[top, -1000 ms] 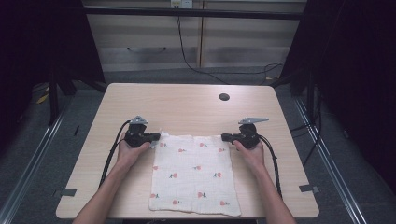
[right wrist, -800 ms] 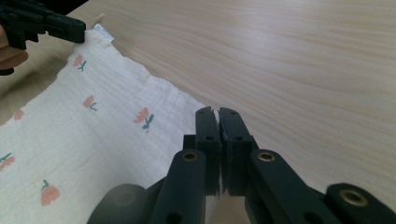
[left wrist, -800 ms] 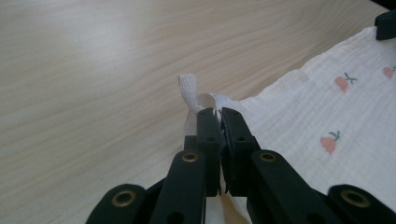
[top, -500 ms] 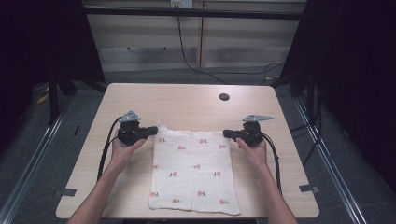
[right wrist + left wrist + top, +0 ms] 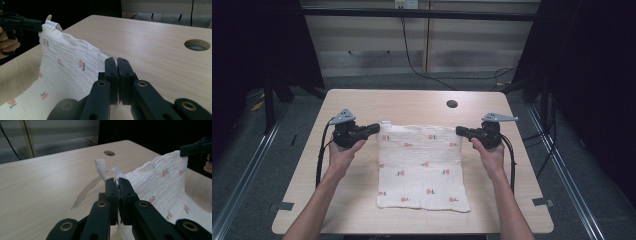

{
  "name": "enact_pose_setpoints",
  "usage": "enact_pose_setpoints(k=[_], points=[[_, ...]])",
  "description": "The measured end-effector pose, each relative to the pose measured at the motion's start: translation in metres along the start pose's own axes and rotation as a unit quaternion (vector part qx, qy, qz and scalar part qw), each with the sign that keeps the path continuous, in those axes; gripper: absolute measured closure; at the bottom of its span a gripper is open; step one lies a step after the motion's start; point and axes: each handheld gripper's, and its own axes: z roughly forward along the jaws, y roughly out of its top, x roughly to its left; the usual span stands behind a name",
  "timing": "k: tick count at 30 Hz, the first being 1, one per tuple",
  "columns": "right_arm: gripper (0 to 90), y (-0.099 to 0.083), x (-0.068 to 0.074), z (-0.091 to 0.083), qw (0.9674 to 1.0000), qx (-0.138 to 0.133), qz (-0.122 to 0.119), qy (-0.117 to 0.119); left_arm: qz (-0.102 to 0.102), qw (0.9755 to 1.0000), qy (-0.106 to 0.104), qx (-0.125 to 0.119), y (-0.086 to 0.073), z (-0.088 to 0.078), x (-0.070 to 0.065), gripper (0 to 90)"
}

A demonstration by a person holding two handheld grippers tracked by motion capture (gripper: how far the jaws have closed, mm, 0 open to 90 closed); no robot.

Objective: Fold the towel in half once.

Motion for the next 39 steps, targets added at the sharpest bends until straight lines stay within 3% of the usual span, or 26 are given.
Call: enact_pose_setpoints(k=[5, 10, 17, 20, 23, 26, 29, 32, 37, 39], points=[[87.6, 0.008, 0.004, -0.010, 0.9996, -0.026, -0.011, 0.002, 0.016, 0.9997, 0.000, -0.019, 0.011, -0.009, -0.005, 87.0], [87.8, 0.018, 0.011, -0.016, 0.9989, -0.037, -0.026, 0.008, 0.020, 0.9996, -0.003, -0.021, 0.012, -0.011, -0.006, 87.0], [87.8, 0.006, 0.018, -0.019, 0.9995, -0.008, -0.025, 0.017, 0.018, 0.9997, -0.013, -0.002, 0.000, -0.014, -0.012, 87.0], [87.8, -0.004, 0.022, -0.023, 0.9993, 0.014, -0.030, 0.016, 0.031, 0.9994, -0.012, 0.010, -0.004, -0.020, -0.020, 87.0], [87.8, -0.009, 0.024, -0.027, 0.9993, 0.013, -0.027, 0.021, 0.042, 0.9990, 0.001, 0.016, -0.009, -0.025, -0.029, 87.0], [87.8, -0.011, 0.032, -0.031, 0.9990, 0.017, -0.039, 0.012, 0.052, 0.9982, 0.005, 0.029, -0.015, -0.031, -0.033, 87.0], [87.8, -0.012, 0.040, -0.036, 0.9985, 0.019, -0.049, 0.015, 0.047, 0.9985, 0.001, 0.028, -0.018, -0.039, -0.034, 87.0], [87.8, -0.014, 0.048, -0.040, 0.9977, 0.027, -0.058, 0.019, 0.028, 0.9993, -0.006, 0.023, -0.022, -0.044, -0.037, 87.0], [87.8, -0.022, 0.058, -0.046, 0.9973, 0.027, -0.065, 0.020, 0.035, 0.9989, -0.013, 0.028, -0.029, -0.049, -0.047, 87.0], [87.8, -0.029, 0.060, -0.047, 0.9974, 0.032, -0.061, 0.023, 0.025, 0.9989, -0.014, 0.036, -0.035, -0.050, -0.048, 87.0]])
